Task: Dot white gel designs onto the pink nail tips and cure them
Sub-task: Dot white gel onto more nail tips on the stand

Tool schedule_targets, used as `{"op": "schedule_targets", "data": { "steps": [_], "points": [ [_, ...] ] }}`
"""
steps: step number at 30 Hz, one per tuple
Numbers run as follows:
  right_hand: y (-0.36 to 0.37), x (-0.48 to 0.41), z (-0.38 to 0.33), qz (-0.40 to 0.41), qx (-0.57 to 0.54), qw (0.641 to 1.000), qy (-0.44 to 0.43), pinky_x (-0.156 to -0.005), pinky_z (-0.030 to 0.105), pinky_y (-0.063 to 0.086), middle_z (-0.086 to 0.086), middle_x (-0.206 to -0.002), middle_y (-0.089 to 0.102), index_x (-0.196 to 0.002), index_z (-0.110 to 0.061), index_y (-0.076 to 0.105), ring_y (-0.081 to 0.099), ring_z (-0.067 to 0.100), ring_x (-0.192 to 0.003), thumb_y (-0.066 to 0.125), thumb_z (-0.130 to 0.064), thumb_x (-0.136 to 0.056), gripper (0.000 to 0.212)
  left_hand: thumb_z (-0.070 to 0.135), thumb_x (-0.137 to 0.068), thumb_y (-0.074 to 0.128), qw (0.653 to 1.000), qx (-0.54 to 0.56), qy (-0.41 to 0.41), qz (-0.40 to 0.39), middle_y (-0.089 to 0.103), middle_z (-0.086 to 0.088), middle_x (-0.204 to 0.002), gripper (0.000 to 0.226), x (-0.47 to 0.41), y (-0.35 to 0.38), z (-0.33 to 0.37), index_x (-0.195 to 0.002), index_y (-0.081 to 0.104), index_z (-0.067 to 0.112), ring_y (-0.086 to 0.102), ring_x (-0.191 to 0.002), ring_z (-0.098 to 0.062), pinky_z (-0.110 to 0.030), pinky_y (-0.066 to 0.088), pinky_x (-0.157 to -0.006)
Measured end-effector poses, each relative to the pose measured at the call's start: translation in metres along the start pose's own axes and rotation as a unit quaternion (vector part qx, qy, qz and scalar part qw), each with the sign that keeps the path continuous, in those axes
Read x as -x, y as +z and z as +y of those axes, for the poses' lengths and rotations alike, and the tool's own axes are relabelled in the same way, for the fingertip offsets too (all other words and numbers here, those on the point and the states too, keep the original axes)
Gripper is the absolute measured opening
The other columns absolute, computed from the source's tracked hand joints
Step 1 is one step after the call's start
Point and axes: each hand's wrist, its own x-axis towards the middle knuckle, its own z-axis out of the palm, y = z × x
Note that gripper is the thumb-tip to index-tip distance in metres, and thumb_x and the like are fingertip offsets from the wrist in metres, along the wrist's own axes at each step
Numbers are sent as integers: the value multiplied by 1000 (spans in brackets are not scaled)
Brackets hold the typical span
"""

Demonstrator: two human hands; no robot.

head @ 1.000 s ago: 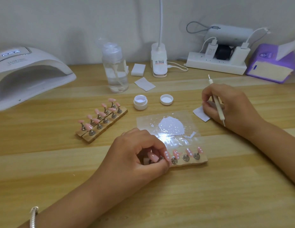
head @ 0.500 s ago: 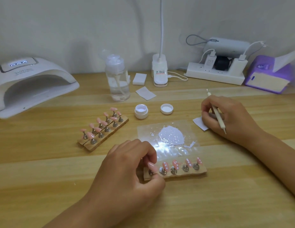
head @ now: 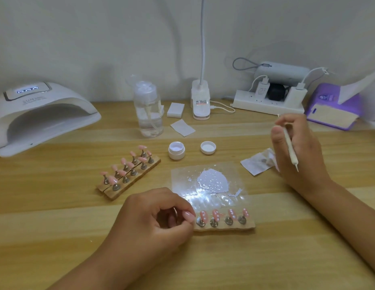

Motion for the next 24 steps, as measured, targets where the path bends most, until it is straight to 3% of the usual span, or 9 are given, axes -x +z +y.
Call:
{"op": "schedule_targets", "data": {
  "steps": [4,8,13,16,20,22,24],
  "points": [
    [-3,0,2,14,-16,1000,13,-60,40,44,3,-52,53,-112,-9,39,56,20,-50,36,-40,-103,32,19,-69,76,999,-34,17,3,71,12,-71,13,0,-3,0,-71,75,31,63,-57,-9,-14,44,-53],
    [-2,-1,2,45,-12,999,4,-64,35,39,2,-69,52,-111,-8,43,52,20,-61,39,-42,-100,36,20,-69,77,1000,-21,16,1,71,12,-71,11,-1,-4,0,-73,75,30,63,-58,-9,-15,45,-54],
    [-3,-3,5,78,-18,997,10,-71,39,42,3,-83,52,-107,-9,48,50,19,-75,43,-33,-101,25,17,-69,76,1000,-6,17,0,70,11,-70,12,-1,-4,2,-68,75,29,62,-57,-8,-13,43,-54],
    [-2,-4,6,85,-22,996,21,-71,33,40,4,-85,54,-104,-19,44,51,18,-76,43,-33,-101,15,15,-68,76,999,-24,28,3,70,14,-69,13,-1,-4,3,-66,75,29,63,-56,-8,-14,44,-53],
    [-2,-4,7,84,-19,996,15,-68,21,37,2,-87,53,-102,-21,44,49,12,-77,44,-32,-101,11,14,-69,75,995,-75,57,-2,68,16,-70,16,1,-4,7,-67,75,30,61,-56,-4,-5,37,-54],
    [-2,-4,7,82,-17,996,11,-68,13,36,1,-89,53,-102,-21,44,48,8,-78,44,-32,-101,11,16,-70,74,989,-122,80,-8,67,18,-74,16,3,-4,8,-69,73,32,59,-55,-2,-7,35,-51],
    [-1,-5,8,82,-17,996,9,-67,14,36,1,-89,54,-102,-21,45,48,7,-78,44,-32,-101,11,22,-73,69,983,-159,96,-10,67,20,-75,13,5,-3,8,-70,72,34,56,-55,1,-11,35,-49]
  ]
}}
